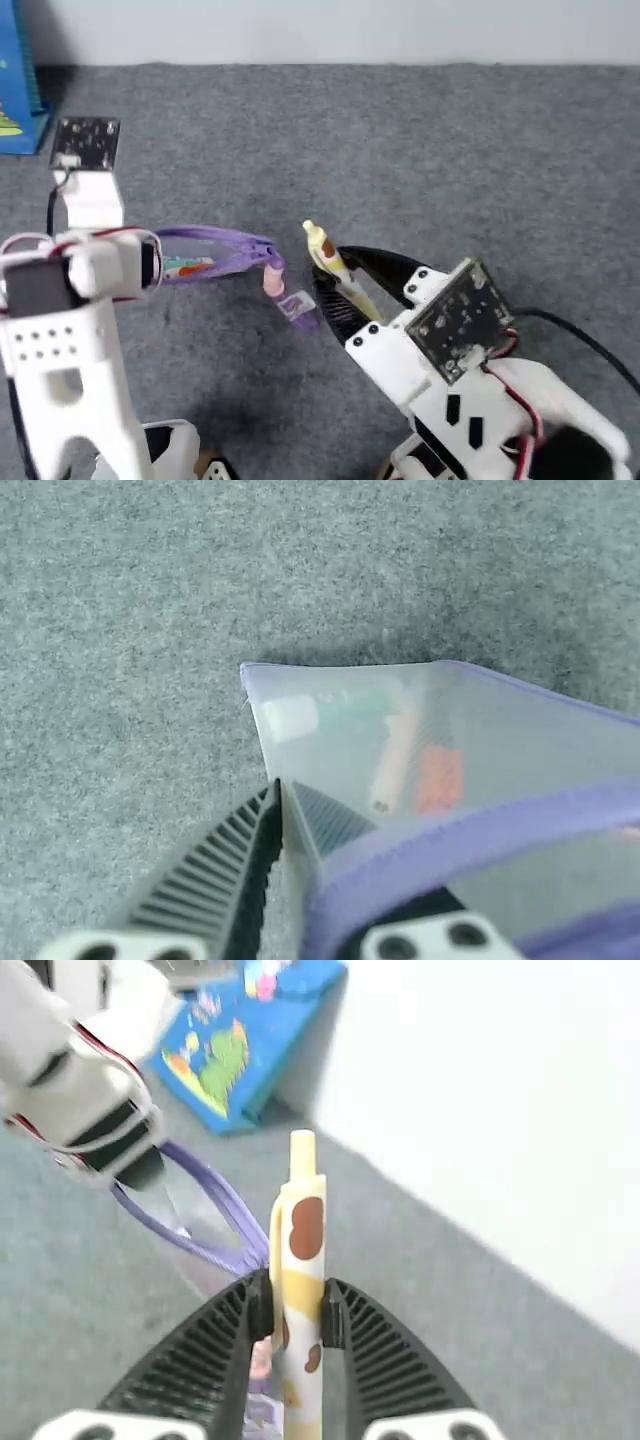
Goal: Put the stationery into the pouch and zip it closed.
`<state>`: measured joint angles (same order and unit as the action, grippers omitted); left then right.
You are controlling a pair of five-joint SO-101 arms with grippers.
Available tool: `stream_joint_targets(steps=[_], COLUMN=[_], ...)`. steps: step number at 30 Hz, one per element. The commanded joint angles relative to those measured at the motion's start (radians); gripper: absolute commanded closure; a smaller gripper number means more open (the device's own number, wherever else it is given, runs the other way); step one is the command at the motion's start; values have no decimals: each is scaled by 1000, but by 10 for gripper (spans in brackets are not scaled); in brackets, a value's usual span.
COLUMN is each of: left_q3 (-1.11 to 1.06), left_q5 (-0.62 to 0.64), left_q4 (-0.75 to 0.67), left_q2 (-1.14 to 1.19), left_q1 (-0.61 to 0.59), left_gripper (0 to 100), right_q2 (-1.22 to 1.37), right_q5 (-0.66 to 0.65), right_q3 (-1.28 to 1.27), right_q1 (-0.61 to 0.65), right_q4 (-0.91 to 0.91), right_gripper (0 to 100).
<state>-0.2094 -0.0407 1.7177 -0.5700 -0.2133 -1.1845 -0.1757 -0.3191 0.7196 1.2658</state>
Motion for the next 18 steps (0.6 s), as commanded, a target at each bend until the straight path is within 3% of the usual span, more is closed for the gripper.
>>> stream_joint_targets(steps=[1, 11, 18], left_q3=[36, 38, 36], left_q5=[6, 6, 6], left_q4=[8, 8, 9], left_q2=[101, 127, 124], left_q1=[17, 12, 12], left_gripper=[987, 987, 987], right_q2=[-68, -225, -226], right_q5=[-8, -9, -8], right_q3=[-109, -514, -674], right_q1=[35, 174, 220], right_q4=[-186, -921, -1287], right_gripper=[991, 991, 991])
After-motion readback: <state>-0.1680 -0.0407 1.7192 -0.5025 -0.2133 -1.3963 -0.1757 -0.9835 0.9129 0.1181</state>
